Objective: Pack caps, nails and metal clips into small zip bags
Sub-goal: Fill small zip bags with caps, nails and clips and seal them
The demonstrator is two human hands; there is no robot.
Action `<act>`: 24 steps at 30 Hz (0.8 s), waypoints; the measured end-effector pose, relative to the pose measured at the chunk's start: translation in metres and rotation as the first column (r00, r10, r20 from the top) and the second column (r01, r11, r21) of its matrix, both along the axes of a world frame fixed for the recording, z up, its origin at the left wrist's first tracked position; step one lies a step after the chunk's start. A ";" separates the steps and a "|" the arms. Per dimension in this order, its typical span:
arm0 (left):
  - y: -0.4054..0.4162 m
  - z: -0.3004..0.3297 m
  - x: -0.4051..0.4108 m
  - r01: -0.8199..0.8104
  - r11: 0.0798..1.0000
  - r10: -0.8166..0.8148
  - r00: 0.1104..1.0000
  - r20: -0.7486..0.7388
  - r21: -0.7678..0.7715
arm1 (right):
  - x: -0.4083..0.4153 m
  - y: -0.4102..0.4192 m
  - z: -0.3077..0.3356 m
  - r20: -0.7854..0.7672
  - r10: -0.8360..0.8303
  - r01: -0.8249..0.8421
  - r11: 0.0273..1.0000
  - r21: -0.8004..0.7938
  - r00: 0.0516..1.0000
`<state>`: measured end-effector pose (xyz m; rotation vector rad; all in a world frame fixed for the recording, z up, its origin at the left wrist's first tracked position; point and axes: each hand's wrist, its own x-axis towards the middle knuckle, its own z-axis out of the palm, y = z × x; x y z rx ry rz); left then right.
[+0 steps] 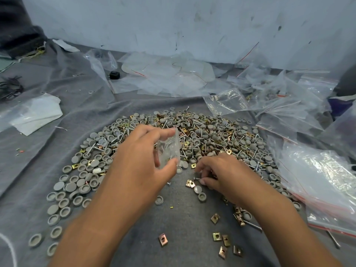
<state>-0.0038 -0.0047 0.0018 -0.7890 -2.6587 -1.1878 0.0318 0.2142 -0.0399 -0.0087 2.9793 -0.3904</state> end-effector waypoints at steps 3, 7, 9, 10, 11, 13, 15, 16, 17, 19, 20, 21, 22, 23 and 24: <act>0.005 -0.005 -0.001 0.023 1.000 -0.023 1.000 0.012 -0.009 | 0.001 -0.003 -0.001 0.028 0.002 -0.002 1.000 0.006 1.000; 0.009 -0.010 -0.004 0.044 0.999 -0.044 0.999 0.009 -0.017 | 0.006 -0.006 -0.005 -0.016 0.063 -0.059 0.982 0.177 0.998; 0.010 -0.012 -0.004 0.055 0.998 -0.054 0.999 0.005 -0.032 | 0.007 -0.007 -0.007 -0.048 0.066 -0.055 0.978 0.201 0.997; 0.011 -0.013 -0.004 0.062 0.997 -0.062 0.998 0.001 -0.037 | 0.007 -0.009 -0.004 -0.080 0.023 -0.013 0.992 0.122 0.997; 0.011 -0.014 -0.003 0.072 0.997 -0.072 0.997 -0.003 -0.039 | 0.007 -0.010 0.001 -0.120 -0.041 0.039 0.999 -0.014 0.992; 0.013 -0.017 -0.002 0.083 0.996 -0.083 0.997 -0.007 -0.037 | 0.006 -0.013 0.013 -0.270 -0.190 0.061 0.903 -0.425 0.944; 0.015 -0.018 -0.001 0.089 0.995 -0.090 0.996 -0.007 -0.032 | 0.009 -0.021 0.027 -0.410 -0.246 -0.111 0.729 -0.675 0.878; 0.016 -0.019 -0.001 0.092 0.995 -0.092 0.996 -0.009 -0.034 | 0.012 -0.025 0.032 -0.440 -0.248 -0.183 0.658 -0.730 0.863; 0.017 -0.019 0.000 0.097 0.995 -0.097 0.995 -0.013 -0.036 | 0.014 -0.029 0.036 -0.451 -0.249 -0.226 0.605 -0.764 0.857; 0.019 -0.018 -0.001 0.104 0.994 -0.105 0.994 -0.025 -0.030 | 0.017 -0.037 0.040 -0.461 -0.256 -0.259 0.560 -0.787 0.850; 0.019 -0.017 -0.001 0.105 0.994 -0.106 0.994 -0.030 -0.028 | 0.018 -0.040 0.041 -0.463 -0.262 -0.255 0.564 -0.785 0.846; 0.019 -0.018 0.000 0.105 0.994 -0.106 0.994 -0.032 -0.030 | 0.019 -0.042 0.043 -0.476 -0.260 -0.248 0.596 -0.764 0.840; 0.018 -0.018 0.000 0.106 0.994 -0.107 0.994 -0.029 -0.037 | 0.019 -0.044 0.044 -0.501 -0.240 -0.243 0.653 -0.717 0.832; 0.017 -0.018 0.000 0.106 0.994 -0.107 0.994 -0.027 -0.039 | 0.019 -0.045 0.044 -0.525 -0.210 -0.235 0.718 -0.656 0.825; 0.016 -0.017 0.000 0.108 0.994 -0.109 0.994 -0.024 -0.034 | 0.019 -0.045 0.044 -0.536 -0.189 -0.221 0.762 -0.608 0.823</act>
